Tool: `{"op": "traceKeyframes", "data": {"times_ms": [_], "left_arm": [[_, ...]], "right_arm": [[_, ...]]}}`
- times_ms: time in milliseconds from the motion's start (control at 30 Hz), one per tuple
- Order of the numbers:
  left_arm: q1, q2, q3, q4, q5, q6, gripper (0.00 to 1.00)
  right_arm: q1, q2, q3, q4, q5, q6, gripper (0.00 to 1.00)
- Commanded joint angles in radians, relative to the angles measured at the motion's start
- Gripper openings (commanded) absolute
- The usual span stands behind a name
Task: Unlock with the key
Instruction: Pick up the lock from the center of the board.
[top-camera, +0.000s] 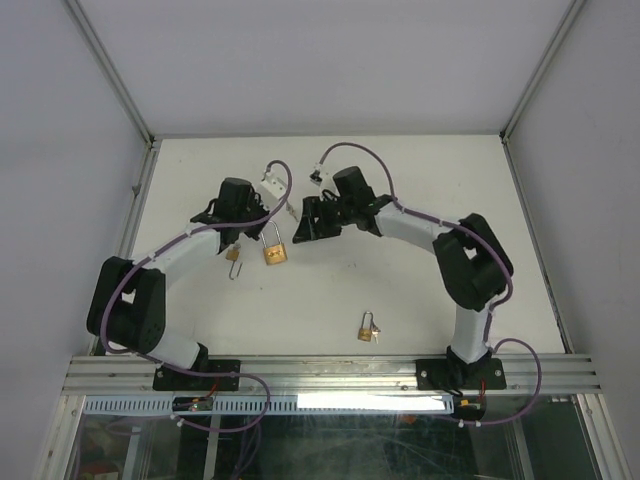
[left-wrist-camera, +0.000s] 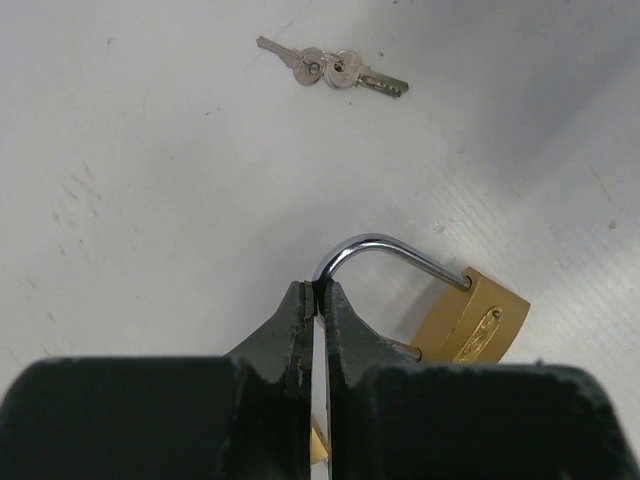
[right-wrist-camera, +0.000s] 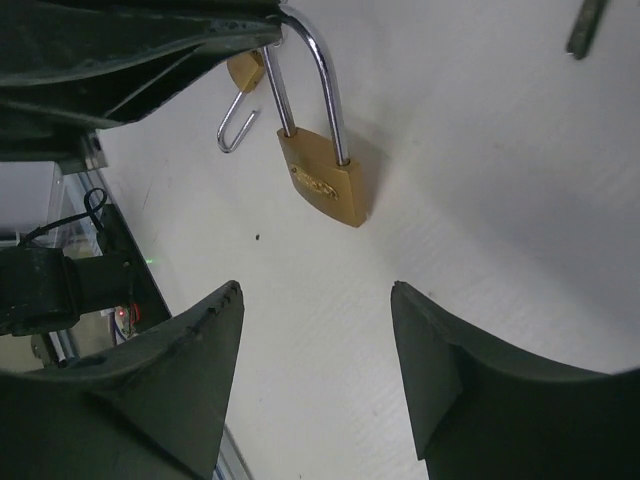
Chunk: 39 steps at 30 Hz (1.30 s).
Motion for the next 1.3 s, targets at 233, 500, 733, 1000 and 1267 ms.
{"op": "traceKeyframes", "data": {"times_ms": [233, 500, 733, 1000, 1267], "left_arm": [[-0.013, -0.193, -0.154, 0.255, 0.082, 0.04, 0.0], [-0.014, -0.212, -0.179, 0.284, 0.089, 0.042, 0.0], [-0.013, -0.227, -0.182, 0.287, 0.094, 0.018, 0.0], [0.023, -0.309, -0.063, 0.112, 0.369, -0.052, 0.41], [0.094, -0.313, 0.284, -0.572, 0.875, 0.598, 0.65]], "right_arm": [[0.023, 0.289, 0.067, 0.618, -0.248, 0.135, 0.62], [0.027, 0.42, 0.169, 0.701, -0.356, 0.17, 0.47], [0.029, 0.398, 0.129, 0.826, -0.405, 0.193, 0.09], [0.029, 0.214, 0.066, 0.633, -0.35, -0.109, 0.0], [0.004, 0.017, 0.214, -0.062, -0.575, -0.679, 0.0]]}}
